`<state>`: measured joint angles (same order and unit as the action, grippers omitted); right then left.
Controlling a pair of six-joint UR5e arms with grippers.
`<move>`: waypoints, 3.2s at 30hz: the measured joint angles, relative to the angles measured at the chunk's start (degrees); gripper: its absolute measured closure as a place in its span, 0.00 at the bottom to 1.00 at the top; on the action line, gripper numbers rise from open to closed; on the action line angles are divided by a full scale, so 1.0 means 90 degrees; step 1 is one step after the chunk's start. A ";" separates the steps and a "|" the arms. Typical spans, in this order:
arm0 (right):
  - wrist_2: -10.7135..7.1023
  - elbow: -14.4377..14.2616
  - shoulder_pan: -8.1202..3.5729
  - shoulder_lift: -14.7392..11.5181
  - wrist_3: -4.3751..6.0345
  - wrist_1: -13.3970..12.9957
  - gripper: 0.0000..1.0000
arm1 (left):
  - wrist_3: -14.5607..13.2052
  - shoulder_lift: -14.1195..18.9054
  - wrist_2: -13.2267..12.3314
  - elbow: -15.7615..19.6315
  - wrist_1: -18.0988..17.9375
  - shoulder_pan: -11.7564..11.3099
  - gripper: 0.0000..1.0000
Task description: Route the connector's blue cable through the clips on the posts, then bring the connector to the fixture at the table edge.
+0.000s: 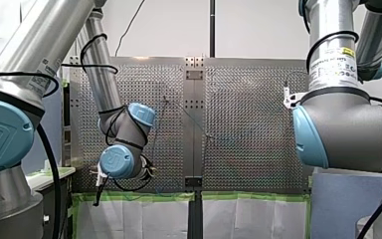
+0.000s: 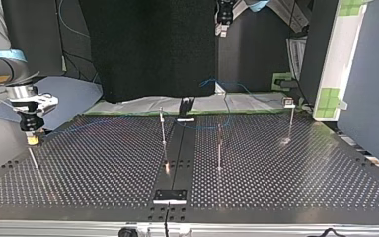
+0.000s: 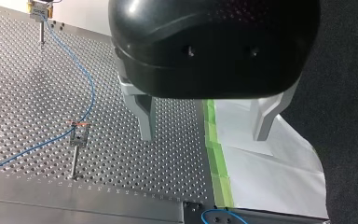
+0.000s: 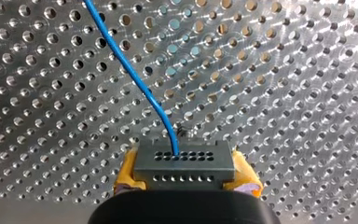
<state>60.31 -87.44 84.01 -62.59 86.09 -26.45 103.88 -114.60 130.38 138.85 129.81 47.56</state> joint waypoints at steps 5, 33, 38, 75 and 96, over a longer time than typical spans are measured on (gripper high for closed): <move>-0.0002 0.0007 -0.0008 -0.0003 0.0019 -0.0014 1.00 | 0.0000 0.0001 -0.0006 -0.0007 0.0002 0.0001 0.00; -0.0001 0.0090 -0.0005 0.0010 0.0087 0.0035 1.00 | 0.0000 0.0001 0.0000 -0.0020 0.0031 0.0005 0.00; -0.0003 0.0109 -0.0008 0.0015 0.0096 0.0072 1.00 | 0.0000 0.0003 0.0000 -0.0029 0.0041 0.0003 0.00; 0.0129 0.0133 -0.0044 0.0041 0.0264 0.0075 1.00 | 0.0000 0.0001 0.0000 -0.0036 0.0080 -0.0001 0.00; 0.0130 0.0126 -0.0045 0.0047 0.0264 0.0082 0.47 | 0.0000 0.0001 0.0000 -0.0035 0.0080 0.0001 0.00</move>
<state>61.48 -86.30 83.60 -62.16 88.46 -25.71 103.88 -114.60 130.38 138.53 130.53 47.57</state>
